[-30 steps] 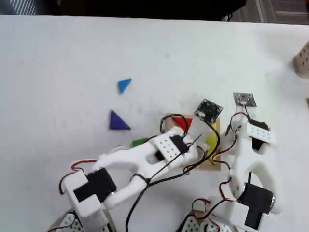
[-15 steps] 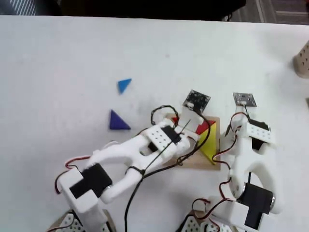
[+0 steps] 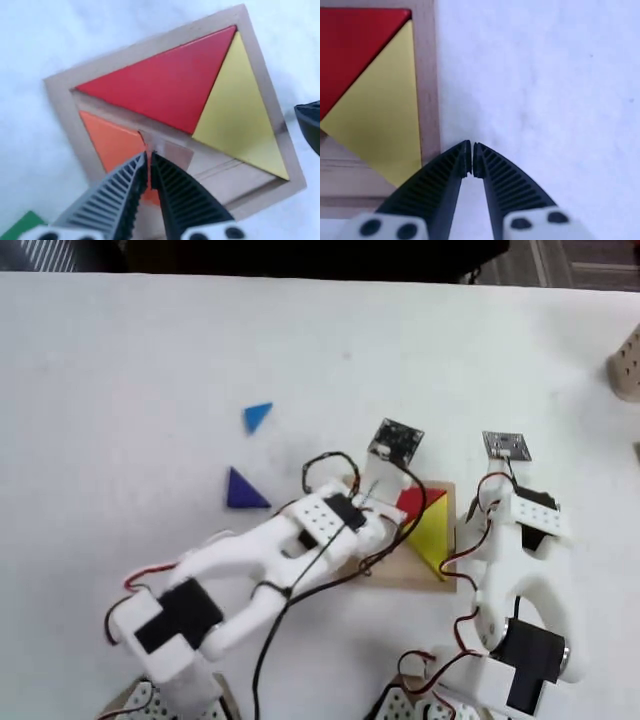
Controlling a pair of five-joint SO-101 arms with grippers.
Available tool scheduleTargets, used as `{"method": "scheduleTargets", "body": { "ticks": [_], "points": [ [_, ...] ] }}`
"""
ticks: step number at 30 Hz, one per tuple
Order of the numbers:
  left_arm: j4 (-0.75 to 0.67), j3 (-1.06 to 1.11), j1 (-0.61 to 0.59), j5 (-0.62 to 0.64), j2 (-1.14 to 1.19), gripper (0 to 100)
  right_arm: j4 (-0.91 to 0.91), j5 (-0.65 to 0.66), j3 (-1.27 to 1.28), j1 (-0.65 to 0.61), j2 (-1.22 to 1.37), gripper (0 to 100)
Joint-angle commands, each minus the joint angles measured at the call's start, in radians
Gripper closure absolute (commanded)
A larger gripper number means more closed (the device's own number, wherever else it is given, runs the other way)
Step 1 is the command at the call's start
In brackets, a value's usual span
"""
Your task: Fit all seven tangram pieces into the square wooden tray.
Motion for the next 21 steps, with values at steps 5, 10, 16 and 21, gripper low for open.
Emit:
{"method": "scheduleTargets", "body": {
  "ticks": [5,10,16,21],
  "points": [
    [0.0,0.121,0.038,0.002,-0.173,95,-0.001,0.014,-0.003,-0.012,-0.031,98.1],
    [-0.002,0.135,0.087,-0.048,-0.17,95,-0.001,0.014,-0.003,-0.012,-0.031,98.1],
    [-0.04,0.078,0.051,-0.069,-0.047,95,-0.001,0.014,-0.003,-0.012,-0.03,98.1],
    [0.046,-0.043,0.024,-0.063,0.045,95,-0.001,0.014,-0.003,-0.012,-0.03,98.1]
  ]
}}
